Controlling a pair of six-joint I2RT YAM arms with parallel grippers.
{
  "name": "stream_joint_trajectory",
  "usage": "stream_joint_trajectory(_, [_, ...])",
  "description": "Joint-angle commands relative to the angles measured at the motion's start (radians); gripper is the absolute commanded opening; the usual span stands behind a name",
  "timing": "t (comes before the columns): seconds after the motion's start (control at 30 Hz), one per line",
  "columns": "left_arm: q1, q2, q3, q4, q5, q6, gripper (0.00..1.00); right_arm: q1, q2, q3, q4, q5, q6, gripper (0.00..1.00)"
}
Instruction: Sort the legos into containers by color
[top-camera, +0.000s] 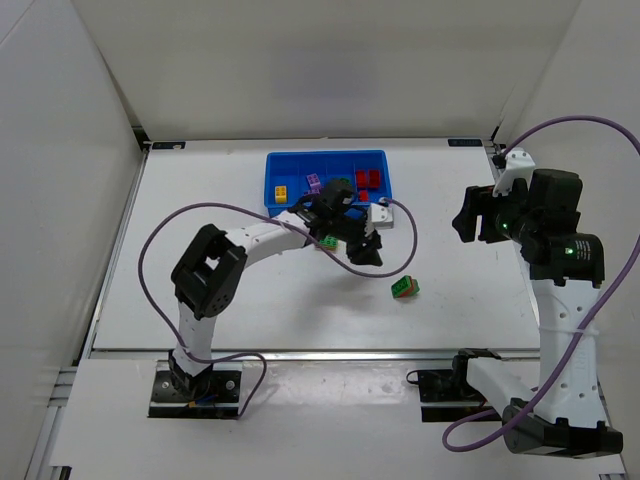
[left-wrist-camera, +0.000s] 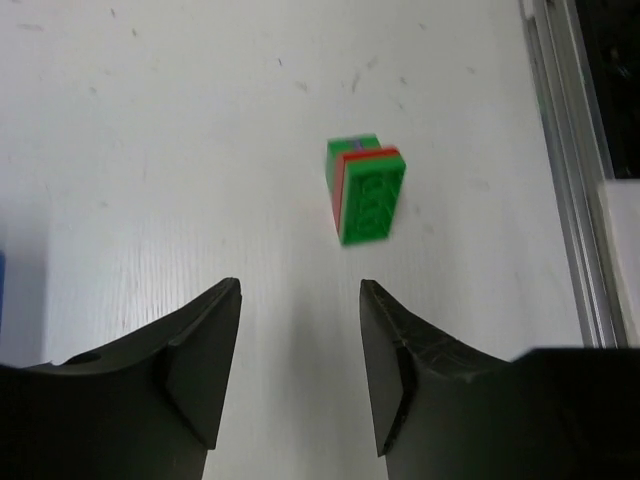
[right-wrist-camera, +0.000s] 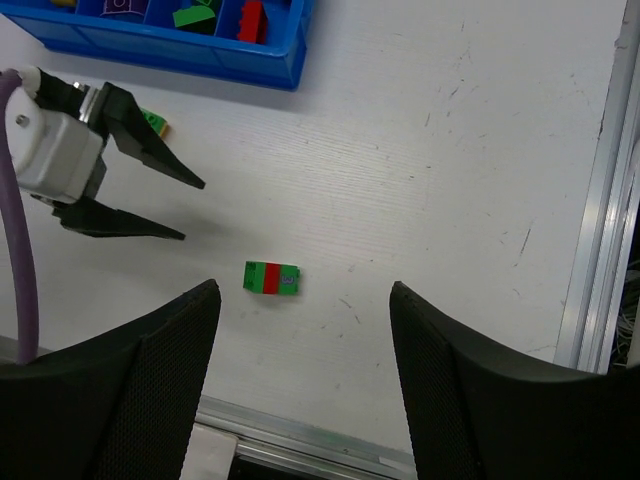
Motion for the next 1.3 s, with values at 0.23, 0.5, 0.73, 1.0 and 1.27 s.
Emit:
stream_joint_trajectory(0.23, [-0.127,-0.040,-0.091,0.238,-0.286,-0.208,0.63,-0.004,-0.023,0.014,0.024,0.006,-0.005,0.73])
stream_joint_trajectory(0.5, [-0.176,-0.017,-0.109,0.241,-0.286,-0.208,0.66,-0.004,-0.028,0.006,0.029,0.011,-0.005,0.73])
stream_joint_trajectory(0.73, [-0.213,-0.001,-0.122,0.233,-0.264,-0.198,0.67,-0.004,-0.028,0.003,0.027,0.015,-0.011,0.73])
stream_joint_trajectory(1.0, [-0.224,0.014,-0.125,0.225,-0.255,-0.192,0.68,-0.006,-0.031,-0.007,0.027,0.022,-0.013,0.73])
stream_joint_trajectory(1.27, [-0.230,0.063,-0.073,0.209,-0.310,-0.180,0.70,-0.004,-0.031,-0.007,0.024,0.020,-0.010,0.73])
